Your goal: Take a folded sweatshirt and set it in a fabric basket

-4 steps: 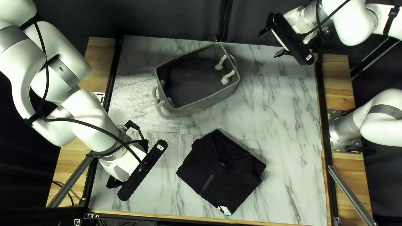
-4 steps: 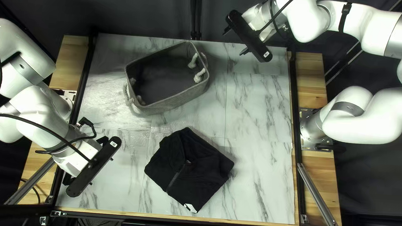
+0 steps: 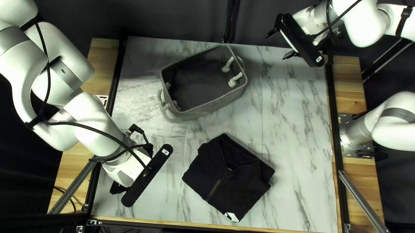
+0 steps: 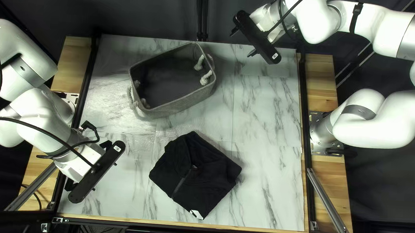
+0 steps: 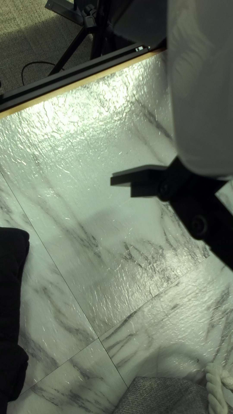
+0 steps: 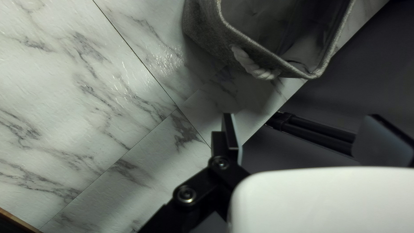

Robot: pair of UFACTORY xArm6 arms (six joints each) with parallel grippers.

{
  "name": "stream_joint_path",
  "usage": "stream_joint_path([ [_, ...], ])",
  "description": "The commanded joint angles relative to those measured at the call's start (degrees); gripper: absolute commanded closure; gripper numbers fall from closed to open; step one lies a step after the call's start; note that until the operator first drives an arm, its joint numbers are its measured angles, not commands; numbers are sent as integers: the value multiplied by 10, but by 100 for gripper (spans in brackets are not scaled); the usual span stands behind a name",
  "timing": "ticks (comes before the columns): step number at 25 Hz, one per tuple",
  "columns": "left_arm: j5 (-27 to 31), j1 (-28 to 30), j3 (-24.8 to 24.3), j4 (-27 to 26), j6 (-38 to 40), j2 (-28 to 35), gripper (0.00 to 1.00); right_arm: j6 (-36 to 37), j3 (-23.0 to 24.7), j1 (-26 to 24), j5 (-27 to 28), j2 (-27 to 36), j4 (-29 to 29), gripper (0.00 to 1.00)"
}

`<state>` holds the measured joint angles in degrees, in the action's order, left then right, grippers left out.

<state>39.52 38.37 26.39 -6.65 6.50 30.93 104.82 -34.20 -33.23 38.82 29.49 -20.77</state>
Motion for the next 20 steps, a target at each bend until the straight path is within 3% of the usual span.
stream_joint_path([
  [1, 0, 0, 0, 0, 0, 0, 0, 0, 0, 0, 0, 0, 0, 0],
  [9, 0, 0, 0, 0, 0, 0, 0, -23, 10, 12, -6, 11, 19, 0],
  [14, 0, 0, 0, 0, 0, 0, 0, -260, 63, 130, -8, 78, 177, 0],
  [16, 0, 0, 0, 0, 0, 0, 0, -374, 68, 195, 16, 101, 250, 0],
  [18, 0, 0, 0, 0, 0, 0, 0, -518, 63, 295, 56, 115, 328, 0],
  [20, 0, 0, 0, 0, 0, 0, 0, -607, 56, 363, 83, 116, 368, 0],
])
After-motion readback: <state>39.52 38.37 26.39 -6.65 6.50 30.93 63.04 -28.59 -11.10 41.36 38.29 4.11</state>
